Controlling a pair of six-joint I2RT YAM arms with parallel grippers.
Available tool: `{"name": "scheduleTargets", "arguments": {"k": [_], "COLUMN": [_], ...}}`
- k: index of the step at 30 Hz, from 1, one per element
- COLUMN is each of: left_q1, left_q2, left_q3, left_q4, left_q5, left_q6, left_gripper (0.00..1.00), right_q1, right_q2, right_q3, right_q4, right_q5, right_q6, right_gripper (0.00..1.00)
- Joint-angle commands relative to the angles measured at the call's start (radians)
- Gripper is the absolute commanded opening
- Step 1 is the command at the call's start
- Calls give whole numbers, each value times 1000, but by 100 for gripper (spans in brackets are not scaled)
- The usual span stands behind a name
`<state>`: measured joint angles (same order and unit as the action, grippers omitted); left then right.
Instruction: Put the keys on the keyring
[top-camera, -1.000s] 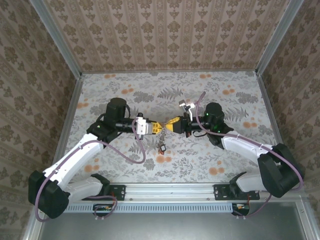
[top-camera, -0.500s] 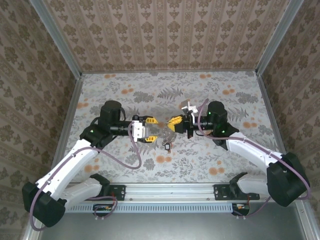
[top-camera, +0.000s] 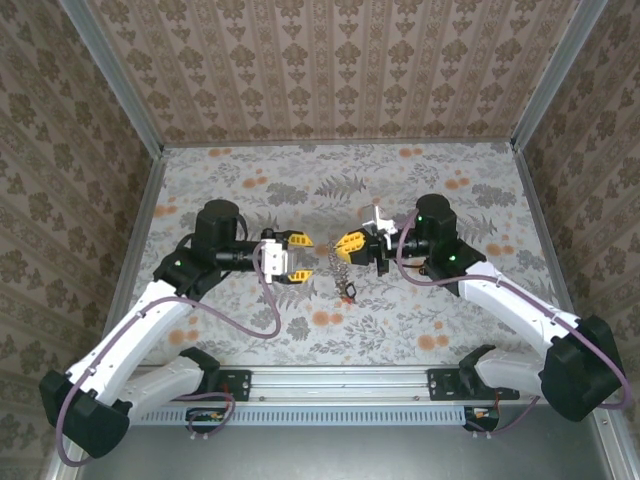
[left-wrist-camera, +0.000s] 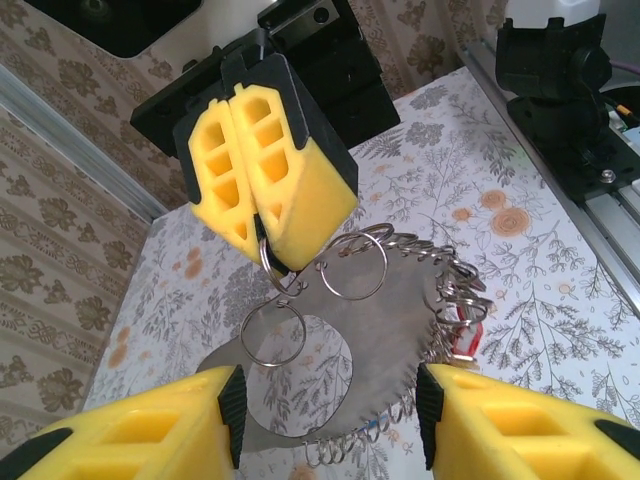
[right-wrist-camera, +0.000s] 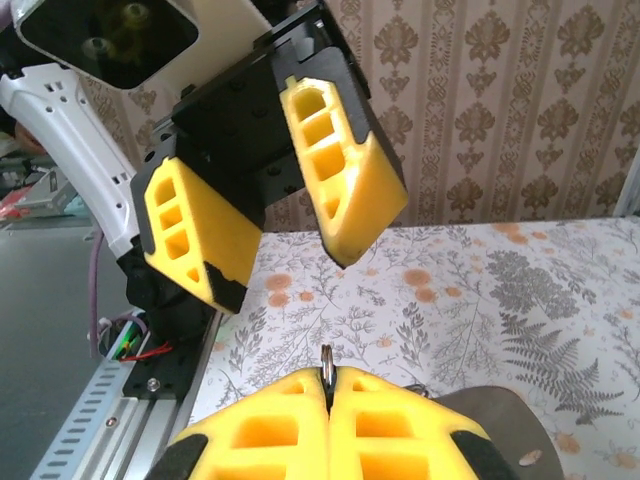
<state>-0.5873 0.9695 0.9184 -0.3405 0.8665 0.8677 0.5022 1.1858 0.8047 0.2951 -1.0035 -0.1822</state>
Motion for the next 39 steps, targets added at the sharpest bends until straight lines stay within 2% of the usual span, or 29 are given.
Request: {"name": "scheduleTargets", "arguments": {"k": [1, 8, 14, 18, 20, 21, 23, 26, 28, 32, 34, 39], "left_q1": [6, 3, 4, 5, 12, 22, 57, 88, 90, 87, 71, 45], "left_q2": [9, 17, 12, 44, 61, 68, 74, 60, 48, 61, 91, 158], "left_q3": [27, 22, -7, -15, -15, -14, -14, -47, -75, -118, -105, -33], "left_q4": [8, 29, 74, 121, 118, 110, 56, 93, 155, 315, 302, 232], "left_q5": [26, 12, -59, -103, -102, -73, 56, 161, 191, 171, 159, 196], "left_q6": [-9, -16, -55, -197, -313, -361, -417, -582, -704, -997, -1068, -1105], "left_gripper": [49, 49, 51, 52, 51, 52, 51, 51, 51, 52, 52, 50], "right_q1": [9, 15, 24, 32, 35, 35, 35, 36, 36, 36, 38, 39], "right_q2": [-6, 8, 5, -2, -6, -9, -16, -25, -28, -28, -26, -19], "right_q3": [55, 74, 87, 82, 79, 79, 75, 68, 66, 79, 91, 109], "right_q4": [-7, -14, -68, -85, -102, -110, -124, -127, -128, -149, -175, -212], "right_q5": [-50, -87, -105, -110, -105, -102, -99, -96, -95, -96, -96, -101], "right_q6": [-59, -64, -132, -177, -209, -221, -248, -278, -293, -329, -353, -382], "right_gripper": [0, 0, 0, 0, 0, 0, 0, 0, 0, 0, 0, 0]}}
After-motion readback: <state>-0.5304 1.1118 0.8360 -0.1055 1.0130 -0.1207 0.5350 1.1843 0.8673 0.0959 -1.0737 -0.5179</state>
